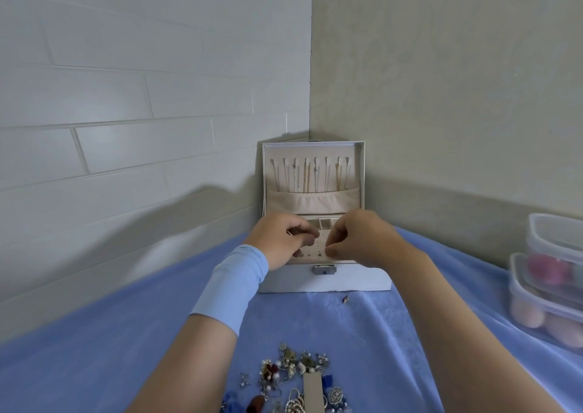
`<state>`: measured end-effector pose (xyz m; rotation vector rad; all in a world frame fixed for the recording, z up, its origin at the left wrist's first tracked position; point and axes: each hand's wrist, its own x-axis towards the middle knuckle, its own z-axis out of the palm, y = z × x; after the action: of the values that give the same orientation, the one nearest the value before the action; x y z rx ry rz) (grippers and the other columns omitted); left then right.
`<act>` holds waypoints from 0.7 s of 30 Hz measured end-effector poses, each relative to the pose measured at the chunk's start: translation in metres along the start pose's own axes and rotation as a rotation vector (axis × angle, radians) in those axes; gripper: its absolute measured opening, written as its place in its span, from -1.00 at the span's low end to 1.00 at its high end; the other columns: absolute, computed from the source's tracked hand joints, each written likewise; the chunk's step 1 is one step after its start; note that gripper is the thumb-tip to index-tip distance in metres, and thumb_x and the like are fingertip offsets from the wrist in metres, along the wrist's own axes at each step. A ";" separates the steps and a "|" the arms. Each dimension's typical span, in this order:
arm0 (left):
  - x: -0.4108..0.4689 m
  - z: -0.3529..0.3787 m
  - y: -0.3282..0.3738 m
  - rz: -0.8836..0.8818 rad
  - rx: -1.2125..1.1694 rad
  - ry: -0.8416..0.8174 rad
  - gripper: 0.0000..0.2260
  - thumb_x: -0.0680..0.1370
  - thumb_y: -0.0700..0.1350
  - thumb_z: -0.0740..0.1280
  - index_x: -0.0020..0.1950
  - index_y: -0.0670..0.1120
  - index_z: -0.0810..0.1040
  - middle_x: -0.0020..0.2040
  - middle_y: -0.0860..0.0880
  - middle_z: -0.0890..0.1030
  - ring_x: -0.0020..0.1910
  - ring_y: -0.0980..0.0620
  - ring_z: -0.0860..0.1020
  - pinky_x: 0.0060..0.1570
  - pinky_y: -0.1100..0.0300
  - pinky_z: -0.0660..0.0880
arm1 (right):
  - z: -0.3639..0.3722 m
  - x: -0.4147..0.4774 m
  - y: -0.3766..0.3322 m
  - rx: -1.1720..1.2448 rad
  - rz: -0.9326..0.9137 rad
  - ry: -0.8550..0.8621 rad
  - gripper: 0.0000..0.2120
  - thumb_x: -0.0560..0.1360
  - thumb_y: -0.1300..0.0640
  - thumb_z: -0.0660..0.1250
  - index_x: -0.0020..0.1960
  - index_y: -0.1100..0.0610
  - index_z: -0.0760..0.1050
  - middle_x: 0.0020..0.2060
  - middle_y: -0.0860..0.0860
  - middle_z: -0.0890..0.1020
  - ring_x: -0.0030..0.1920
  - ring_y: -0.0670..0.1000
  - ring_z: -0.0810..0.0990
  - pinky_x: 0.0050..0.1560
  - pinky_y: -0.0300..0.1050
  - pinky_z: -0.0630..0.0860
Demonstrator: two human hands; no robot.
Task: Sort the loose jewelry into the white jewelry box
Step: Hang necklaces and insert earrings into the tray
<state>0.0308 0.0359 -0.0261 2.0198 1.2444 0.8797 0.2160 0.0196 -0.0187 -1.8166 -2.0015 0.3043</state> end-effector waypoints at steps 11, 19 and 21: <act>0.003 0.006 -0.006 -0.034 -0.126 0.041 -0.83 0.49 -0.16 0.45 0.05 0.03 0.60 -0.20 0.05 0.71 -0.43 0.15 0.50 -0.38 0.34 0.45 | -0.007 0.002 0.001 0.204 -0.047 0.049 -0.91 0.49 0.05 0.48 -0.16 0.02 0.73 -0.30 -0.03 0.69 -0.35 -0.17 0.54 -0.27 -0.24 0.50; 0.002 0.006 0.005 -0.014 -0.191 0.109 -0.80 0.44 -0.12 0.50 0.05 0.01 0.63 -0.27 0.06 0.71 -0.49 0.25 0.46 -0.43 0.40 0.42 | -0.018 -0.009 -0.006 0.529 -0.132 0.009 -0.88 0.41 0.22 0.57 -0.17 0.00 0.74 -0.50 -0.14 0.58 -0.47 -0.09 0.39 -0.34 -0.21 0.41; 0.000 0.006 0.007 -0.012 -0.231 0.101 -0.82 0.45 -0.12 0.48 0.04 0.01 0.65 -0.28 0.06 0.70 -0.49 0.24 0.45 -0.41 0.41 0.43 | -0.019 -0.010 -0.005 0.546 -0.134 0.027 -0.89 0.40 0.23 0.57 -0.19 0.02 0.74 -0.50 -0.10 0.59 -0.47 -0.09 0.39 -0.35 -0.20 0.41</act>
<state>0.0393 0.0325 -0.0239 1.8029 1.1490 1.0793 0.2210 0.0070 -0.0012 -1.3319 -1.7812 0.7018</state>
